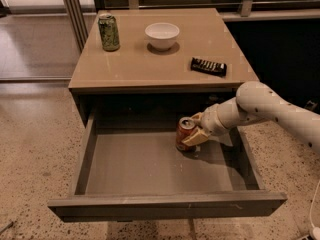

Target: Place coke can into top drawer

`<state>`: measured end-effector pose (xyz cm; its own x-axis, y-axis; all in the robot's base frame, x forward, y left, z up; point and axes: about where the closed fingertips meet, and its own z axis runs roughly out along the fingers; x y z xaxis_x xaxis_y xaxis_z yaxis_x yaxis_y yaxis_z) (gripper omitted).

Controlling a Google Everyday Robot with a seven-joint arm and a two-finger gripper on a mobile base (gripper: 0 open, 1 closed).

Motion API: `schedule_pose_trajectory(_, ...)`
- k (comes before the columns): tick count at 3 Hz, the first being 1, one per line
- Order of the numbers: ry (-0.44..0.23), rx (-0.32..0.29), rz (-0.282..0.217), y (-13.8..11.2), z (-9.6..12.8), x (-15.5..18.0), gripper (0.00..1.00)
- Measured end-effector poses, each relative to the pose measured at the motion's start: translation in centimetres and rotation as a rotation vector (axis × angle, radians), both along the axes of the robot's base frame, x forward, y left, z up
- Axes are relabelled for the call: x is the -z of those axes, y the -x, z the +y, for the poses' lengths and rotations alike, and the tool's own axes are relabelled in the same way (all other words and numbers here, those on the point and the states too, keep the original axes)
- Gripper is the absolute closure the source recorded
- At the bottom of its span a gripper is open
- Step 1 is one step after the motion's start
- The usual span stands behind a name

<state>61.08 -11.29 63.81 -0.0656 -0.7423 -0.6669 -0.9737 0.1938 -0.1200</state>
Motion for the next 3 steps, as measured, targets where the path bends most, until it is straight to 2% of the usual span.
schedule_pose_trajectory(1,0.000,0.000,0.000,0.00,0.00,0.00,0.18)
schedule_pose_trajectory(2,0.000,0.000,0.000,0.00,0.01,0.01,0.00)
schedule_pose_trajectory(3,0.000,0.000,0.000,0.00,0.01,0.01,0.00)
